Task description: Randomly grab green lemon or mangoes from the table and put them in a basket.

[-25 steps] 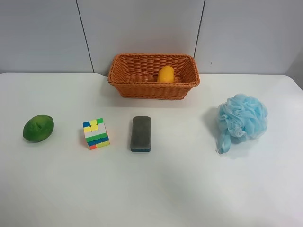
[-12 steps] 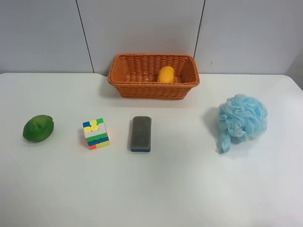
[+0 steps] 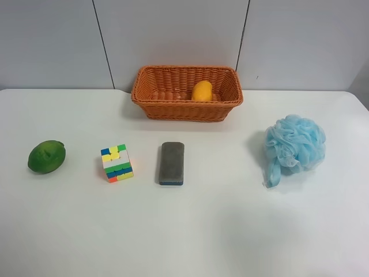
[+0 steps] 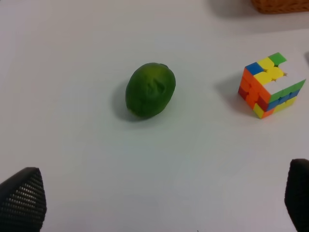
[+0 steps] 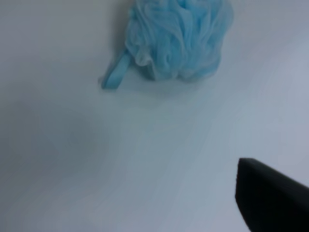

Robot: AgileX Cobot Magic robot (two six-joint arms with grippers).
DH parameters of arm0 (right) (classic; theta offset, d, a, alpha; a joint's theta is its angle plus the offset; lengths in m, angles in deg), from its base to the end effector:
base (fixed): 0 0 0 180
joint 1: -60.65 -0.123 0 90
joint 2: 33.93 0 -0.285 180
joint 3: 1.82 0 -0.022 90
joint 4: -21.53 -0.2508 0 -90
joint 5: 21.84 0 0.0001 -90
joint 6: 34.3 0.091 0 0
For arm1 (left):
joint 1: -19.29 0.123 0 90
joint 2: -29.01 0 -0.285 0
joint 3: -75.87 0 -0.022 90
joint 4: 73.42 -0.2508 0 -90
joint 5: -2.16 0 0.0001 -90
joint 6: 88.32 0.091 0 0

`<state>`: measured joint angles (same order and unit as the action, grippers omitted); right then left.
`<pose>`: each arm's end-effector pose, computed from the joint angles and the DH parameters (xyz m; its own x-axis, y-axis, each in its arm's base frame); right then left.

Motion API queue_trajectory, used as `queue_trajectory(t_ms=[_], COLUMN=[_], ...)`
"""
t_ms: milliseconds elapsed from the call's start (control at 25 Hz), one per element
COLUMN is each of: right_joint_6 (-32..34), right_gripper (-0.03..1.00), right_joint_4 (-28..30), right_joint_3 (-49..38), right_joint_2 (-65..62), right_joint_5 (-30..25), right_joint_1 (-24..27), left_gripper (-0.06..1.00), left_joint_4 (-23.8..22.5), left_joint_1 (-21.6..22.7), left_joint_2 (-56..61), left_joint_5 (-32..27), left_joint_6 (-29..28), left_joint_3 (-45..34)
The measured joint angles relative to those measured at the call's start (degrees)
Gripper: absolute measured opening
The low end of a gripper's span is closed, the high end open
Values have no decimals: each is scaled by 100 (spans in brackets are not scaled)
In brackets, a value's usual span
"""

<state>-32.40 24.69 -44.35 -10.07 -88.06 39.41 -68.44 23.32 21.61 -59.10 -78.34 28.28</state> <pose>0.0270 0.0056 0.2973 -0.6342 -0.2348 -0.7367 -0.3203 0.9470 -0.0261 -0.0079 -0.0075 0.2815 -0.4362 0.1011 -0.8942 0.0561 0.9948 0.0851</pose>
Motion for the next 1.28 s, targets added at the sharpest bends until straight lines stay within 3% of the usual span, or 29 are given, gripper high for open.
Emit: queue_trajectory(t_ms=[200,520,1280], right_joint_6=[-5,-5,-5], right_gripper=[99,99,99], right_joint_4=[-139,-225,-225], right_joint_3=[-612,-647,-713], right_joint_2=[-828,-1623,-1623], right_joint_5=[308,486,530], right_joint_1=[701,1636,1666], left_gripper=[99,99,99], left_joint_4=[0,0,0], left_joint_1=[0,0,0], left_joint_2=[0,0,0], left_joint_5=[0,0,0], left_joint_6=[0,0,0], left_joint_3=[0,0,0])
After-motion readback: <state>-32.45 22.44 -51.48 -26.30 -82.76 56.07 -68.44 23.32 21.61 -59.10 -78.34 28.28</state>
